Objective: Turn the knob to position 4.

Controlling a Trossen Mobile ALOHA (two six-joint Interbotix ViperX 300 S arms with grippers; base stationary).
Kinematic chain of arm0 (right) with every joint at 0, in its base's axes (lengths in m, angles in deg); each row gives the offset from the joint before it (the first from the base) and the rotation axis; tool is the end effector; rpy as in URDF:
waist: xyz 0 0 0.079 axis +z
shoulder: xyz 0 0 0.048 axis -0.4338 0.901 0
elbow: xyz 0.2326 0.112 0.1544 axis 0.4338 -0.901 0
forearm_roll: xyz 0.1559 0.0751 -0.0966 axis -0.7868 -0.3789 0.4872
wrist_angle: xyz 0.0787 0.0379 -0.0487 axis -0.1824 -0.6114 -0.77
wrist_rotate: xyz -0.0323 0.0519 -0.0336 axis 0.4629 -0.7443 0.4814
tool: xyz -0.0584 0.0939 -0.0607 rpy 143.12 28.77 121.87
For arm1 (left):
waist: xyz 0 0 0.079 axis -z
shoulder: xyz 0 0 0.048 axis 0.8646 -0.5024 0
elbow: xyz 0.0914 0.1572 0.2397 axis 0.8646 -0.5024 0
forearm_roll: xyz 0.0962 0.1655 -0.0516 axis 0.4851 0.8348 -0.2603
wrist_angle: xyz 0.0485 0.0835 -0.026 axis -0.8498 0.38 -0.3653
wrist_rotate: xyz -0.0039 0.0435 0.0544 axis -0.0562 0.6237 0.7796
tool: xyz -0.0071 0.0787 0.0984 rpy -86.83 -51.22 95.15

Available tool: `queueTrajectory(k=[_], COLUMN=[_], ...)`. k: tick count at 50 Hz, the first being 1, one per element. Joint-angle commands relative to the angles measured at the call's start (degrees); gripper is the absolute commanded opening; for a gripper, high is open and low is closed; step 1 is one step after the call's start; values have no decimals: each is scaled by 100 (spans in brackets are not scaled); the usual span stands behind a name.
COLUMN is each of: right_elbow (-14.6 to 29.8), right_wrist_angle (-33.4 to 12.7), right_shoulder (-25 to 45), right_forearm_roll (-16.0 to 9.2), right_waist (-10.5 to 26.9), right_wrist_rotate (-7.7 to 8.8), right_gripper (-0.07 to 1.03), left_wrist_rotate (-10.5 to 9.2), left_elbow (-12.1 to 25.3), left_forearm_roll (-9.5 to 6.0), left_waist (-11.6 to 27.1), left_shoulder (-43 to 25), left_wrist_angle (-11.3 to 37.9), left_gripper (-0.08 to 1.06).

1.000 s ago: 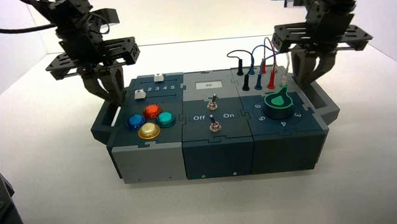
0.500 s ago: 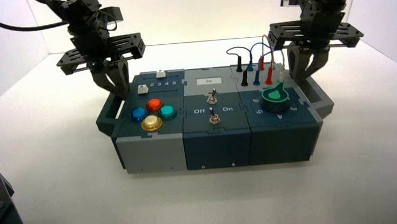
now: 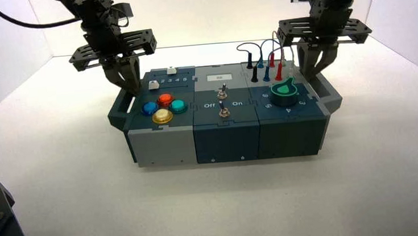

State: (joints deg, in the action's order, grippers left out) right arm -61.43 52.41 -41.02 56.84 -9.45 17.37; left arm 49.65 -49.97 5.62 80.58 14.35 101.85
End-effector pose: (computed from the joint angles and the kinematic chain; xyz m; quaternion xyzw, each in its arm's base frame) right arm 0.3111 0.0994 -0.0057 0.0017 0.6363 0.0619 0.7690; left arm 0.3127 -0.1473 -0.0167 -0.0355 0.6489 -0.1015 0.7532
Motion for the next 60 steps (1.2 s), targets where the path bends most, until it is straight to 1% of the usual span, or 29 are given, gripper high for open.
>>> queueTrajectory(k=[1,6,10,17,24,27,33,37,41,47,54,60], right_elbow=[123,-9,-88,-193,-185,-167,-193,-237,-290,-360,-378,-439], right_wrist_angle=[9,9,-35,-149,-316,-475,-694,-809,-888,-888,-993,-976], right_shoulder=[-105,-334,-545,-914,-1266,-1450,-1688,-1793,-1890,-1951,-2021,-2101], right_forearm_roll=[-79,-79,-79,-97,-88,-88,-97,-105,-193,-360,-501,-571], right_waist=[176,176,176,176,176,185,387,563,738,835,923,1011], right_wrist_rotate=[9,-35,-44,-62,-44,-35,-18,-44,-53,-44,-44,-44], right_gripper=[-2,-2,-2,-2,-2,-2,-2,-2,-2,-2,-2,-2], left_wrist_rotate=[-35,-176,-220,-237,-246,-246,-246,-246,-246,-246,-246,-246], left_elbow=[176,9,-141,-325,-360,-360,-431,-501,-545,-536,-510,-554], left_forearm_roll=[-44,-35,-18,-18,-18,-26,-35,-35,-26,-26,-35,-35], left_waist=[167,167,167,167,167,167,167,176,176,176,176,176], left_shoulder=[132,404,650,976,1187,1266,1441,1617,1793,2013,2057,2048], left_wrist_angle=[35,18,-35,-44,-9,53,97,97,97,97,105,105], left_gripper=[-3,-3,-3,-3,-3,-3,-3,-3,-3,-3,-3,-3])
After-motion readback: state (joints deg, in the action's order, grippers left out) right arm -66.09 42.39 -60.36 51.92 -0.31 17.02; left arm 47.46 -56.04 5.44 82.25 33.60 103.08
